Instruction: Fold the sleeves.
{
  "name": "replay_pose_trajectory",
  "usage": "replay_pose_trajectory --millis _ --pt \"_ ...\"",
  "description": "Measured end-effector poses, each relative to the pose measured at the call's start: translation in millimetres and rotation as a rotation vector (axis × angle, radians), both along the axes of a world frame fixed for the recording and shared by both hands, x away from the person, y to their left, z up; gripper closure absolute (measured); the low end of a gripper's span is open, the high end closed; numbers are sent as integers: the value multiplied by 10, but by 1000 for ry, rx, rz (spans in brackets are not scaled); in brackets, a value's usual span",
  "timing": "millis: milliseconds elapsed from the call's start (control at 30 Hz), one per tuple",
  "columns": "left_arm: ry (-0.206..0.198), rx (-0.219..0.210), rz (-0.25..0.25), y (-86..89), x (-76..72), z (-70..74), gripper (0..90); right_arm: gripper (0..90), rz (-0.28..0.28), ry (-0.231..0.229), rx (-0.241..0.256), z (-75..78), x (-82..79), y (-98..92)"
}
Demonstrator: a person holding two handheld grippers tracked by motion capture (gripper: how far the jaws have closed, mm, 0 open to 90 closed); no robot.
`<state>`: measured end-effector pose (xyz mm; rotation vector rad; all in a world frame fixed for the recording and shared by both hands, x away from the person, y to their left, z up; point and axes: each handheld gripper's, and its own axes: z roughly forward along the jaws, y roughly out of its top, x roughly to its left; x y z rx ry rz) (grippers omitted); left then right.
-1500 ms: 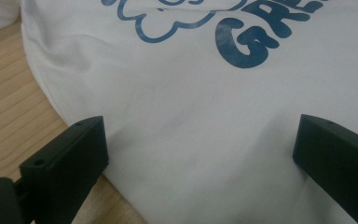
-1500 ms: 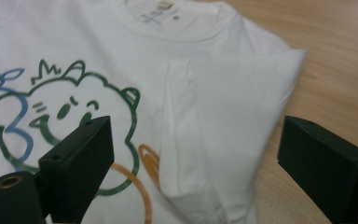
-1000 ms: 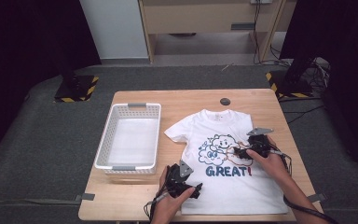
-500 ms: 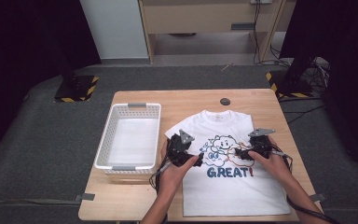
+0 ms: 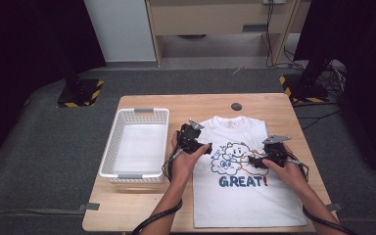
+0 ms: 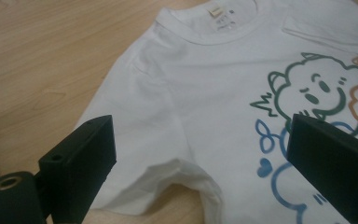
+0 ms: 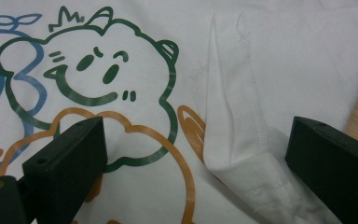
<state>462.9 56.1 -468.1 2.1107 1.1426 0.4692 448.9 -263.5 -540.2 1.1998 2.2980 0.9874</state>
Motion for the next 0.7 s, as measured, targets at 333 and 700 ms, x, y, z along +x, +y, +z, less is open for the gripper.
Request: replay_pose_trajectory --millis 333,700 --pt "24 -1 62 56 247 -59 97 53 -3 -1 -2 1 -37 -85" --pt "62 24 120 64 464 -279 113 53 -1 -2 -1 0 -68 -173"
